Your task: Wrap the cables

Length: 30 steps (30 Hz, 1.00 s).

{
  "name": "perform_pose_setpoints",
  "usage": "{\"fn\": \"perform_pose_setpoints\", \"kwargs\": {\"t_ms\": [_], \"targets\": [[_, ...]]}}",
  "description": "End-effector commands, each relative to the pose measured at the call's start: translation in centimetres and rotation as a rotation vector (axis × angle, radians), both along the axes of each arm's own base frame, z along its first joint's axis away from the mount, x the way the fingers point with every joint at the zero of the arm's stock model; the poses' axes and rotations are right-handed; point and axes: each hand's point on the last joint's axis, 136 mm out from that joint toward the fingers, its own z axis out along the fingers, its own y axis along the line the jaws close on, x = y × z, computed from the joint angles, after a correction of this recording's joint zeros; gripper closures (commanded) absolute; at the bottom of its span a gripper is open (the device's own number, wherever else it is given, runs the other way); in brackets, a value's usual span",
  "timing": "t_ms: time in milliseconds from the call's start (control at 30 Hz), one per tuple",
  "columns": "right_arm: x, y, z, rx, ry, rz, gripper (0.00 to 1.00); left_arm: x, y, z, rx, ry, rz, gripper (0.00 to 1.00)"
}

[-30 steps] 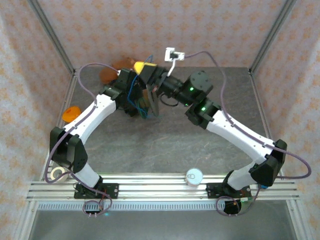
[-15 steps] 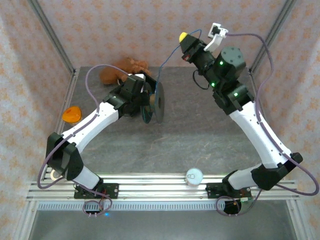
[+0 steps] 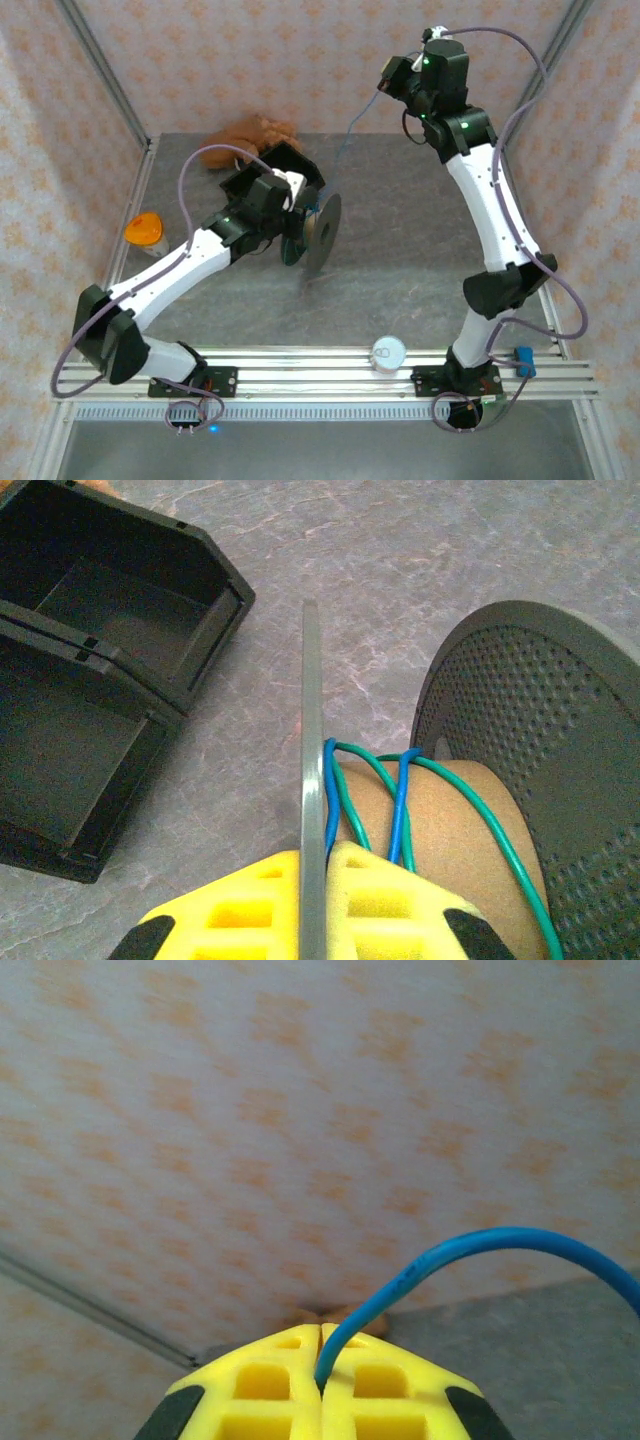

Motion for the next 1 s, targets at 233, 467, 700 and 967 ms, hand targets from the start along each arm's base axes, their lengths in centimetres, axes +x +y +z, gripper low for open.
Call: {"fn": "perform_pose_setpoints", "kwargs": {"t_ms": [233, 467, 700, 967], "targets": [[3.0, -6.6, -9.6, -0.100, 0.237, -0.158, 1.00, -2.8, 1.9, 10.6, -0.396, -0.140, -0.171, 1.00], [3.3, -8.1, -15.9, -0.003, 0.339, -0.168, 1.00, -2.6, 5.0, 15.5, -0.661, -0.198, -0.151, 1.00], [2.8, -7.6, -20.5, 0.164, 0.382, -0.143, 1.00, -1.0, 7.5, 18.8, -0.957, -0.210, -0.061, 1.00], [1.2, -6.2, -23.5, 0.361, 0.327, -0.093, 1.00, 1.9, 12.0, 18.7, -1.151, -0.174, 0.205, 1.00]]}}
